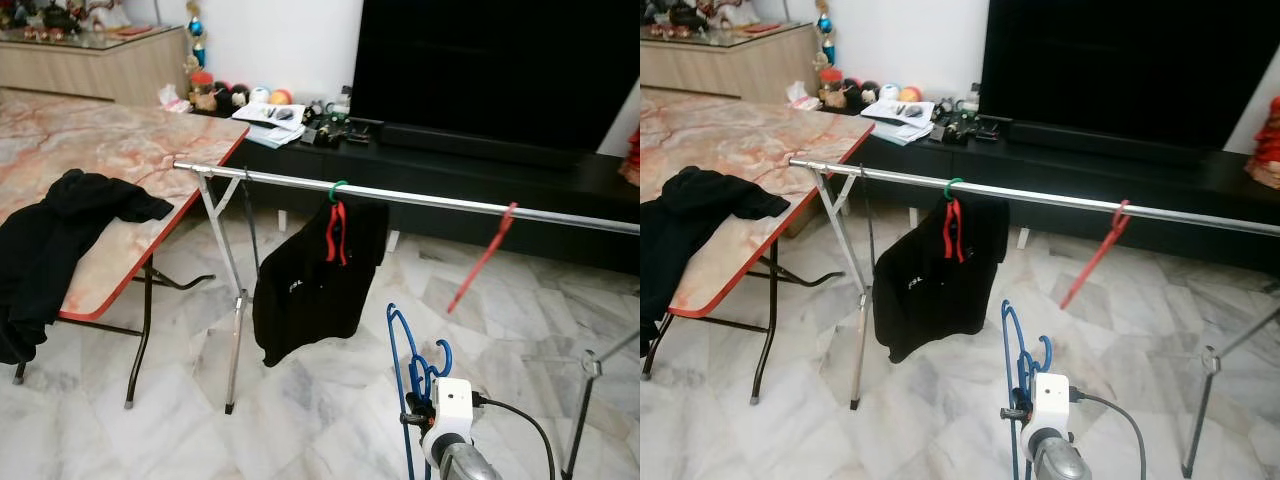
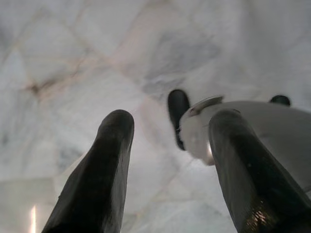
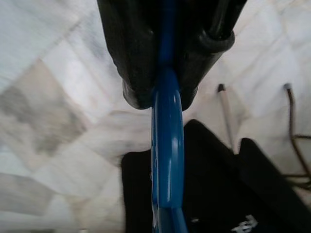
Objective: Hang hanger
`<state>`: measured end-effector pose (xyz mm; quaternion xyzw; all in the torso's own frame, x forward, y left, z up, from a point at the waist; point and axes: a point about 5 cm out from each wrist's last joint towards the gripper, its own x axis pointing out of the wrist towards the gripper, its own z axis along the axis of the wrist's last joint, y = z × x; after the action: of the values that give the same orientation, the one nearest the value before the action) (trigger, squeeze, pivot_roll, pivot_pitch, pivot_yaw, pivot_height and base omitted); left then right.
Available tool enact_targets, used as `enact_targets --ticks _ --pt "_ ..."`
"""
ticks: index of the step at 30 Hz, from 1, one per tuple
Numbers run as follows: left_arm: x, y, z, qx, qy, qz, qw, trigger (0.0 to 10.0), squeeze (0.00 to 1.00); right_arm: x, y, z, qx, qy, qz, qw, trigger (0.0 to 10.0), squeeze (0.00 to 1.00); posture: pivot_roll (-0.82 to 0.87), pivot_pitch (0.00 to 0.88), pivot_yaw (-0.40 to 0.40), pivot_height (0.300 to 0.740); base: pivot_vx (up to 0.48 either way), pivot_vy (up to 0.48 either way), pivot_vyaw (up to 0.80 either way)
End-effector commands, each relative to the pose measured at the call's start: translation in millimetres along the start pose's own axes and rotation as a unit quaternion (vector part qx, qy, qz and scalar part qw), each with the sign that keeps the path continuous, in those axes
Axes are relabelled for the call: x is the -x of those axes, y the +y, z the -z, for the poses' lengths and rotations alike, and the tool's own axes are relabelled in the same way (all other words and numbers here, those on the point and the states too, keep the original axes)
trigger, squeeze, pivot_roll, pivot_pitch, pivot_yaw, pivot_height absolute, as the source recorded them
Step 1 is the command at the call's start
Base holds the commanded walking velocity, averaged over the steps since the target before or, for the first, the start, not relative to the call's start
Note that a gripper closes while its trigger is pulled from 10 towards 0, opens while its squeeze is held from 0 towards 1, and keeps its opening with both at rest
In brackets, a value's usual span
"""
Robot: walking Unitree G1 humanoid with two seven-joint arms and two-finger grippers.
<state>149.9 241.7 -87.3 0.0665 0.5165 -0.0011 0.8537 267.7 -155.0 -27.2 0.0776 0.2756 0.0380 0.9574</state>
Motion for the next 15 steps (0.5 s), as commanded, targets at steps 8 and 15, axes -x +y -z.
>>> enact_targets --ticks 8,15 --pt "1.3 7.2 4.0 -0.001 0.016 -0.005 1.0 10.0 0.0 -3.3 -0.6 -14.7 0.001 -0.033 0.016 0.999 10.0 0.0 0.07 0.0 -0.054 0.74 0.404 0.0 0.0" --pt "0.2 1.7 2.9 -0.004 0.012 0.002 1.0 10.0 0.0 -5.5 -5.6 -25.5 -0.006 -0.047 0.035 0.998 10.0 0.0 0.07 0.0 -0.053 0.74 0.414 0.0 0.0"
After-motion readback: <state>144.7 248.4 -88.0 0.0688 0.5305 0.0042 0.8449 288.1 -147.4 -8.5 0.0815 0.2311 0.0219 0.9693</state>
